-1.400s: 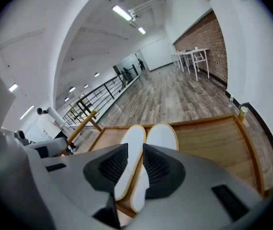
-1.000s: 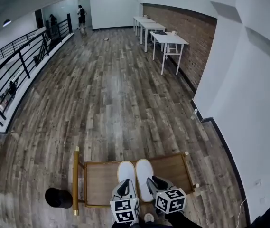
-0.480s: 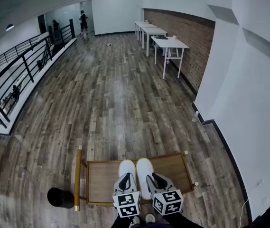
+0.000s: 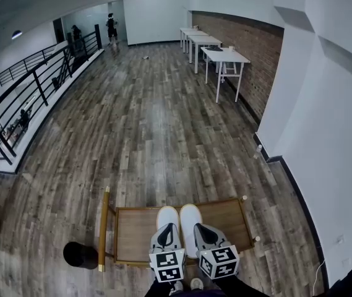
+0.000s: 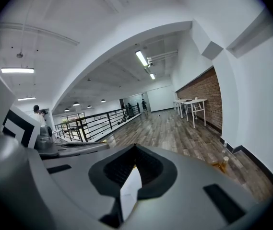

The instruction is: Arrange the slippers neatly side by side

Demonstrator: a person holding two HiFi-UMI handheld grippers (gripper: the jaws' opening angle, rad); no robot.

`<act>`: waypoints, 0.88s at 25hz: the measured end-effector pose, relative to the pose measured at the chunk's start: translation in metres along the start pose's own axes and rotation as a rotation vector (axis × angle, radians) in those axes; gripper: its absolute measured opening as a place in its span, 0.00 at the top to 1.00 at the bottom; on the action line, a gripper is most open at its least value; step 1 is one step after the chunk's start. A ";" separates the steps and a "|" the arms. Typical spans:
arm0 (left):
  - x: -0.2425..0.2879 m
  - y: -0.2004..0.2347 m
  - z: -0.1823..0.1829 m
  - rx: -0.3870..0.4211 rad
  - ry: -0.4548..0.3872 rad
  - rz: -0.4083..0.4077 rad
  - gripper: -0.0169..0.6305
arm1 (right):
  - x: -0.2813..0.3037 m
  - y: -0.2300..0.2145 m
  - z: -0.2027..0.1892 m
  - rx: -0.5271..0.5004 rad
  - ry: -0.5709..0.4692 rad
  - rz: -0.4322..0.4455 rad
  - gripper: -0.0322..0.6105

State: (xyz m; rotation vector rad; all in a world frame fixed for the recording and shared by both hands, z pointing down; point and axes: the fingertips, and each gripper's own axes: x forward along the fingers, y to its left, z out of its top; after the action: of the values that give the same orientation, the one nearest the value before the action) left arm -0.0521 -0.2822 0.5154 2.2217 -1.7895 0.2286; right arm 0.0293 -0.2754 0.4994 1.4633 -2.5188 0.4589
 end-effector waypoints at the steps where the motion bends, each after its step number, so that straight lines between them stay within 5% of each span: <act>1: -0.001 0.001 0.001 0.002 -0.004 -0.002 0.97 | 0.000 0.001 0.000 -0.001 -0.001 -0.001 0.95; 22: -0.007 0.001 0.003 0.046 -0.025 -0.012 0.97 | 0.002 0.005 -0.003 0.002 0.011 0.004 0.95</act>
State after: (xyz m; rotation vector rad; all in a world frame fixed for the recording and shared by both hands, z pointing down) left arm -0.0550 -0.2773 0.5108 2.2764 -1.8001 0.2435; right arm 0.0239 -0.2739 0.5025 1.4522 -2.5144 0.4695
